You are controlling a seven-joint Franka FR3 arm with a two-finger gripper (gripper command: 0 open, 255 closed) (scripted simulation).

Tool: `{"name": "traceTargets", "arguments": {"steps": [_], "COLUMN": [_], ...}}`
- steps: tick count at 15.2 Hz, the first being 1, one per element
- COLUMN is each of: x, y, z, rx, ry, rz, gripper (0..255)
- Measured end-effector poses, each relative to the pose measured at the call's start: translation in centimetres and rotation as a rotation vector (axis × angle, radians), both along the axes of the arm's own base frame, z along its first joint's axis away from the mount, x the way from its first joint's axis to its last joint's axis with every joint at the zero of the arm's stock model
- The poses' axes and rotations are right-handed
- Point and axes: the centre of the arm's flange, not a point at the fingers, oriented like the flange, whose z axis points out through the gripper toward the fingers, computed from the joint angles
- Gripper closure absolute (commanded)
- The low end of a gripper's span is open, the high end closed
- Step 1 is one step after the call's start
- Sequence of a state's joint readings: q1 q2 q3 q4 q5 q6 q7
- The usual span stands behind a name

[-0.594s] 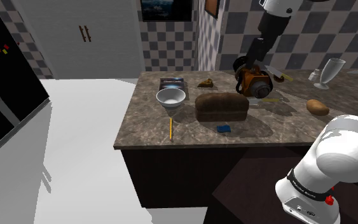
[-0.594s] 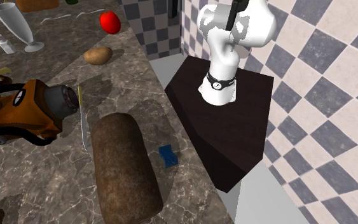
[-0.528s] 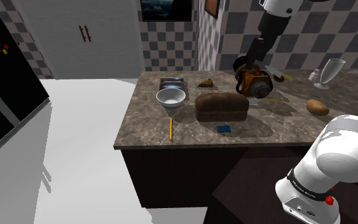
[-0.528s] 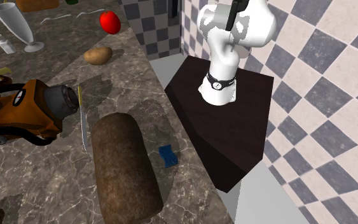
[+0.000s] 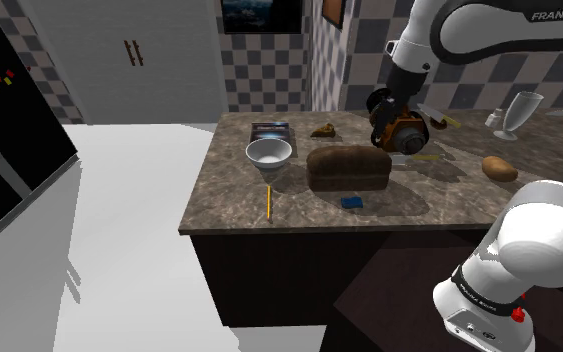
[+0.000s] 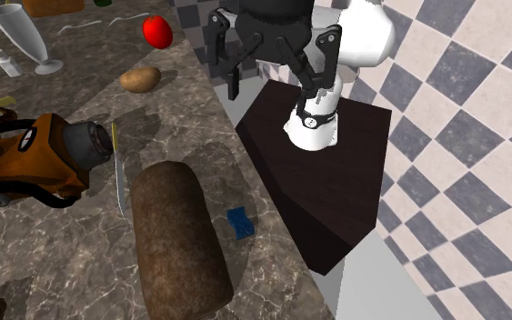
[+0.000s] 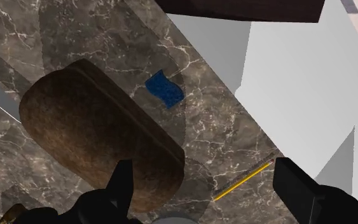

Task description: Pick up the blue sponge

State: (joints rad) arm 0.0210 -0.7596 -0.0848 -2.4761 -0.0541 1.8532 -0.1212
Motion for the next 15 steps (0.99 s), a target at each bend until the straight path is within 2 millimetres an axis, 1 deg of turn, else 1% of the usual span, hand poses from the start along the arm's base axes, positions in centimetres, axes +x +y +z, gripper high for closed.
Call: {"name": "traceTargets", "arguments": {"steps": [1, 4, 7, 9, 11, 15], "x": [0.5, 2.1, 2.9, 3.8, 4.7, 6.1], "y": [-0.3, -0.2, -1.0, -1.0, -1.7, -1.9], "z": [-1.3, -5.2, -8.9, -11.4, -13.8, -19.2], "rx": [0.001, 0.004, 0.007, 0.009, 0.011, 0.016], "ry": [0.003, 0.011, 0.019, 0.024, 0.029, 0.040], "rz": [0.012, 0.048, 0.083, 0.107, 0.130, 0.178], "gripper": [0, 0, 0, 0, 0, 0]}}
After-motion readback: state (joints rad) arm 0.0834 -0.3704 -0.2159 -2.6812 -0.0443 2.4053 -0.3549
